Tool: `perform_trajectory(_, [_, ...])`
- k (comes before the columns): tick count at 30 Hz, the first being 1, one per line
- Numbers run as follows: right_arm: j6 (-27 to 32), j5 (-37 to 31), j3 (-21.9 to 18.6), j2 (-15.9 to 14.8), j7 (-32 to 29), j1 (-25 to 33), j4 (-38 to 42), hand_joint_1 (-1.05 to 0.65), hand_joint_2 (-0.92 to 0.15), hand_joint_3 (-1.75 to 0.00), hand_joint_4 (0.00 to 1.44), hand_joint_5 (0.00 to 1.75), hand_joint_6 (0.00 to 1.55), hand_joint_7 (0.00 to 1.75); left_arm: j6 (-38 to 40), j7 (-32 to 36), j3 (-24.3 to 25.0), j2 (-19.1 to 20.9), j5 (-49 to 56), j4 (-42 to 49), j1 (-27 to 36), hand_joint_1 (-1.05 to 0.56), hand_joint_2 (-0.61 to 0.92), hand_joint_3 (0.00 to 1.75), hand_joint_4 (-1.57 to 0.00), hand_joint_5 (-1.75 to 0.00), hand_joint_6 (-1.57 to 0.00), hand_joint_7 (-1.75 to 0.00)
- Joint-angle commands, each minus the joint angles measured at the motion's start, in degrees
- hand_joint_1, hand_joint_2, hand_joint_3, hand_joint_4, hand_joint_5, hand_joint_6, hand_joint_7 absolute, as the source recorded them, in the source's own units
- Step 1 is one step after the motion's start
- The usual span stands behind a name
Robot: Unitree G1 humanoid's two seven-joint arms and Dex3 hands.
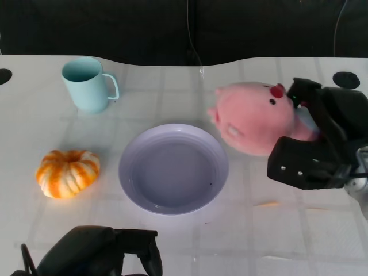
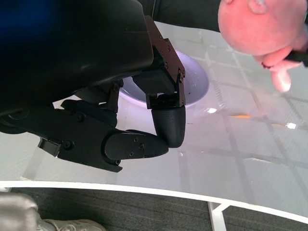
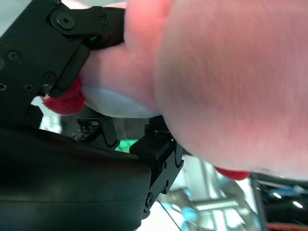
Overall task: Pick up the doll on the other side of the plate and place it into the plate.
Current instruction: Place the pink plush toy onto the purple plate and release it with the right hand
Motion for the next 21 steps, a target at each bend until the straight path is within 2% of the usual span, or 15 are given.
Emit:
perform_trajectory(1, [-0.36, 0.21, -0.18, 0.67, 1.57, -0.43, -4.07, -0.17, -0.33, -1.22, 0.95, 1.75, 0.74, 1.75, -0.02, 0.51, 0.07, 0.19, 0.42, 0.17, -0.5, -0.34, 0.92, 0.38, -0.61, -1.61, -0.64, -1.19])
perform_trajectory(11, [-0.95, -1.82, 2.6, 4.6, 7.86, -5.2, -8.14, -0.22, -0.4, -1.12, 0.93, 1.75, 0.72, 1.75, 0.57, 0.85, -1.31, -0.95, 1.95, 0.38, -1.37, -0.34, 0.92, 0.39, -0.63, -1.58, -0.66, -1.18])
perform_trajectory(15, [-0.08, -2.79, 4.38, 6.55, 11.45, -8.31, -6.78, -0.23, -0.44, -0.98, 0.93, 1.75, 0.71, 1.75, 1.47, 0.43, -1.89, -1.66, 2.34, -0.22, -1.51, -0.35, 0.92, 0.4, -0.63, -1.58, -0.65, -1.18])
perform_trajectory(21, [-1.88, -4.26, 7.61, 9.83, 12.88, -12.54, -1.28, -0.25, -0.45, -0.95, 0.94, 1.75, 0.7, 1.75, 2.21, 0.65, -2.99, -2.58, 3.58, -1.12, -1.69, -0.34, 0.92, 0.37, -0.67, -1.52, -0.68, -1.16])
